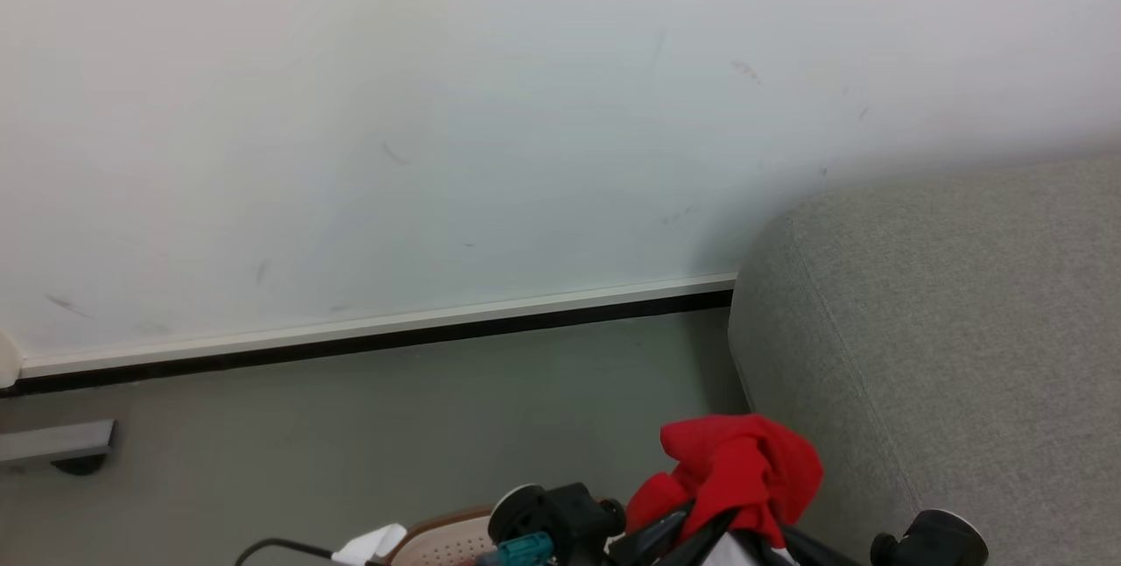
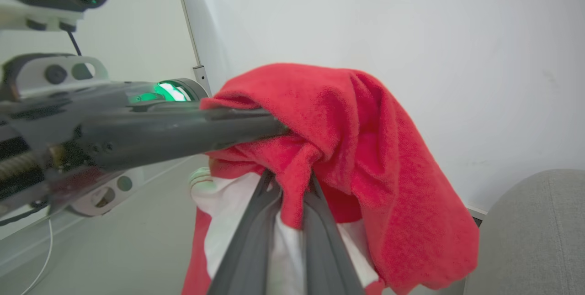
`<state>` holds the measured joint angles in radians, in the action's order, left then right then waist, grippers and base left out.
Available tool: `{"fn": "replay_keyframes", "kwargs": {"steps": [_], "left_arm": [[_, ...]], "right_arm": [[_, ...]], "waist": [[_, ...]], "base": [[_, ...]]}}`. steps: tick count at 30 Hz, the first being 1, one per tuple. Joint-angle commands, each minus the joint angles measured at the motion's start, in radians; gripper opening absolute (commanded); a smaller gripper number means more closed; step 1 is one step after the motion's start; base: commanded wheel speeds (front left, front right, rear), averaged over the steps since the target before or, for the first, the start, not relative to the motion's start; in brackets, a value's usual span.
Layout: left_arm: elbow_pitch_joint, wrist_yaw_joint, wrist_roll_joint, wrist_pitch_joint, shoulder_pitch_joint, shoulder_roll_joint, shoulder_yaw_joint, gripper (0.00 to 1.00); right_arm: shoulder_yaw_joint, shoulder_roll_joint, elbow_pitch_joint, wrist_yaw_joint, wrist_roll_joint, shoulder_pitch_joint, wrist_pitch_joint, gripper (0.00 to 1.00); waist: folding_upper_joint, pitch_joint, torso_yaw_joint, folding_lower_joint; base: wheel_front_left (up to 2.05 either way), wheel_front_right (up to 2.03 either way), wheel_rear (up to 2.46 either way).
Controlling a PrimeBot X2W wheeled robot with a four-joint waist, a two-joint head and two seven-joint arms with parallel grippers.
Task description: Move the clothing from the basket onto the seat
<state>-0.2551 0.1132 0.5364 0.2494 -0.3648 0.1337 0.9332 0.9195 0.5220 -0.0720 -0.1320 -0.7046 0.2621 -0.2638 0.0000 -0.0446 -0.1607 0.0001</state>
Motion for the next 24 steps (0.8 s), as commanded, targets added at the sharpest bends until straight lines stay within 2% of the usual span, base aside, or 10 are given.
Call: {"fn": "replay_keyframes", "kwargs": {"steps": [1, 2, 12, 24], "left_arm": [[-0.008, -0.007, -0.012, 0.005, -0.001, 0.008, -0.005, 0.46], [-0.011, -0.014, -0.016, 0.005, 0.001, 0.008, -0.008, 0.99], [-0.032, -0.058, -0.068, 0.015, 0.023, 0.000, -0.034, 1.00], [-0.054, -0.048, -0.092, 0.015, 0.019, -0.012, -0.062, 1.00]], "right_arm": [[-0.017, 0.007, -0.005, 0.002, -0.009, 0.008, -0.001, 0.00], [-0.024, 0.007, -0.007, 0.003, -0.010, 0.003, -0.001, 0.00], [-0.137, 0.021, -0.023, 0.003, 0.026, -0.032, -0.001, 0.00], [-0.285, 0.035, -0.003, 0.003, 0.059, -0.082, -0.001, 0.00]], "waist": [[0.0000, 0.000, -0.001, -0.0001], [0.0000, 0.001, -0.001, -0.0001], [0.0000, 0.019, -0.060, -0.0001], [0.0000, 0.053, -0.213, -0.0001]], "base": [[0.00, 0.00, 0.00], [0.00, 0.00, 0.00], [0.00, 0.00, 0.00], [0.00, 0.00, 0.00]]}}
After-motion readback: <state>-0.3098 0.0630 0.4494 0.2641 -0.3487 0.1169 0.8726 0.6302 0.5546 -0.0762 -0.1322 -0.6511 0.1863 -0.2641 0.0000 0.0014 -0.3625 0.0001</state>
